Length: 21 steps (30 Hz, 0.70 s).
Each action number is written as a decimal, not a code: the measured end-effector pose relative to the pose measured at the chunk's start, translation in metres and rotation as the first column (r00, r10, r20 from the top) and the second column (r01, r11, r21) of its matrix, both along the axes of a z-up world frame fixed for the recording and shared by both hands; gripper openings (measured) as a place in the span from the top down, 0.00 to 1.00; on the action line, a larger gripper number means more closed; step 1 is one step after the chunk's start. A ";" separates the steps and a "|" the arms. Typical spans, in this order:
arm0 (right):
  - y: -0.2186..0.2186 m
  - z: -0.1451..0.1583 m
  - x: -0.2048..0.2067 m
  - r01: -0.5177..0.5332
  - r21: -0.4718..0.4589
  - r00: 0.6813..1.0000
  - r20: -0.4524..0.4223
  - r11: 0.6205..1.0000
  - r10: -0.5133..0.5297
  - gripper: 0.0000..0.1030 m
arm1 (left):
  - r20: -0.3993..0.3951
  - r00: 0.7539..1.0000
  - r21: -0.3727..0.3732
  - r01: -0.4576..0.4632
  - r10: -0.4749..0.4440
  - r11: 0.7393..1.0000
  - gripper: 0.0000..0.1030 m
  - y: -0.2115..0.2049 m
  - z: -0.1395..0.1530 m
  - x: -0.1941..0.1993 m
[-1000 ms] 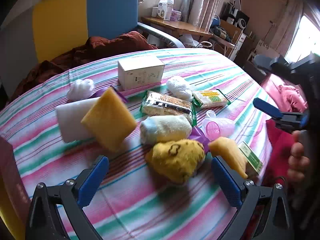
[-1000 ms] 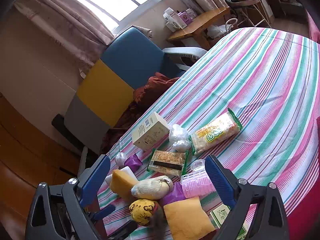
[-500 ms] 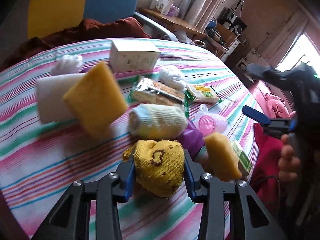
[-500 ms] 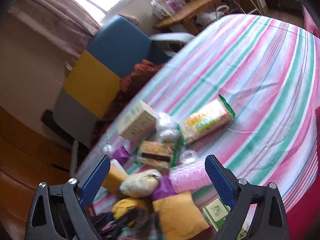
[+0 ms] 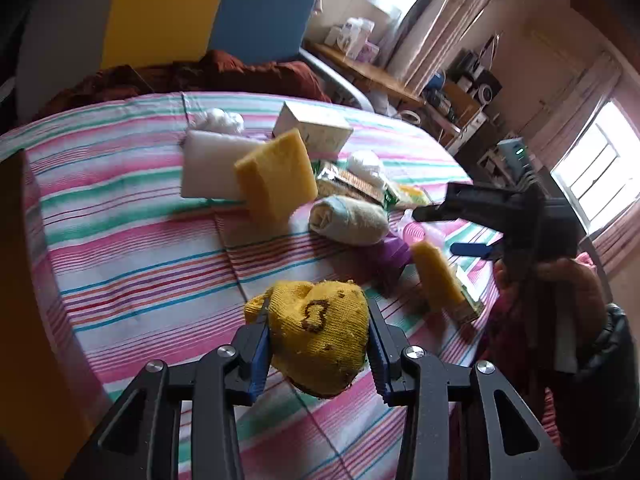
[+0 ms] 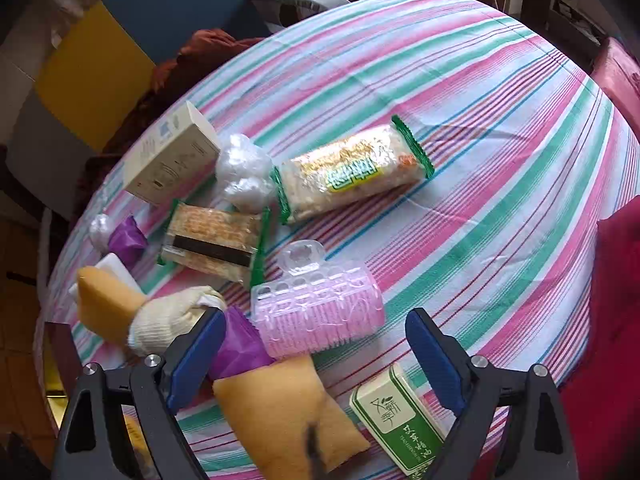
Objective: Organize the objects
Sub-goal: 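Lift the yellow sock with the left gripper while the right gripper grasps the green box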
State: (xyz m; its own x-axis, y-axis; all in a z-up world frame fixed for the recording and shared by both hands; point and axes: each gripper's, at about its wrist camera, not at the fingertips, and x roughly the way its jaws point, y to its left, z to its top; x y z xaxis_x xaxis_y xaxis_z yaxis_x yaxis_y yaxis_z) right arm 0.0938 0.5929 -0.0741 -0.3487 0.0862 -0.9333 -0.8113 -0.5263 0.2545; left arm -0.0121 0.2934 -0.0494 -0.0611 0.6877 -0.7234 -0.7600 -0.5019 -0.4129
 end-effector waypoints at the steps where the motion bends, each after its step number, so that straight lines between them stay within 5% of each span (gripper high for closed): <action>1: 0.000 -0.001 -0.001 -0.006 0.002 1.000 0.010 1.000 0.006 0.24 | -0.001 1.000 0.008 -0.007 0.007 1.000 0.59 -0.004 0.003 0.000; 6: -0.004 -0.003 -0.006 -0.033 0.020 0.999 0.025 0.999 0.033 0.32 | -0.003 0.999 0.044 -0.043 0.043 0.998 0.59 -0.026 0.014 -0.001; 12: -0.007 0.015 0.007 -0.017 0.062 0.977 -0.213 0.998 0.030 0.37 | -0.056 0.995 0.066 -0.083 0.087 0.994 0.59 -0.050 0.030 0.002; 15: -0.007 0.028 0.020 -0.051 0.006 0.911 -0.408 0.999 0.049 0.40 | -0.060 0.992 0.077 -0.107 0.112 0.991 0.59 -0.061 0.034 0.001; 16: -0.005 0.027 0.020 -0.067 -0.032 0.897 -0.440 0.997 0.046 0.48 | -0.060 0.991 0.077 -0.113 0.118 0.991 0.59 -0.063 0.034 0.001; 18: -0.001 0.022 0.021 -0.087 -0.090 0.885 -0.465 0.992 0.036 0.49 | -0.059 0.990 0.078 -0.124 0.129 0.989 0.59 -0.066 0.036 0.000; 21: -0.001 0.018 0.015 -0.247 -0.206 0.814 -0.574 0.947 0.087 0.49 | -0.069 0.988 0.084 -0.129 0.135 0.988 0.59 -0.069 0.040 0.003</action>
State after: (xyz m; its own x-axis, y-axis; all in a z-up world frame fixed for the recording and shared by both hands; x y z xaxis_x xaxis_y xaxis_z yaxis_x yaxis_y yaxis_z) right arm 0.1093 0.5920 -0.0562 -0.7958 -0.2378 -0.5569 -0.3967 -0.4900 0.7762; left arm -0.0094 0.2240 -0.0099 -0.2064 0.7248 -0.6573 -0.7193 -0.5678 -0.4003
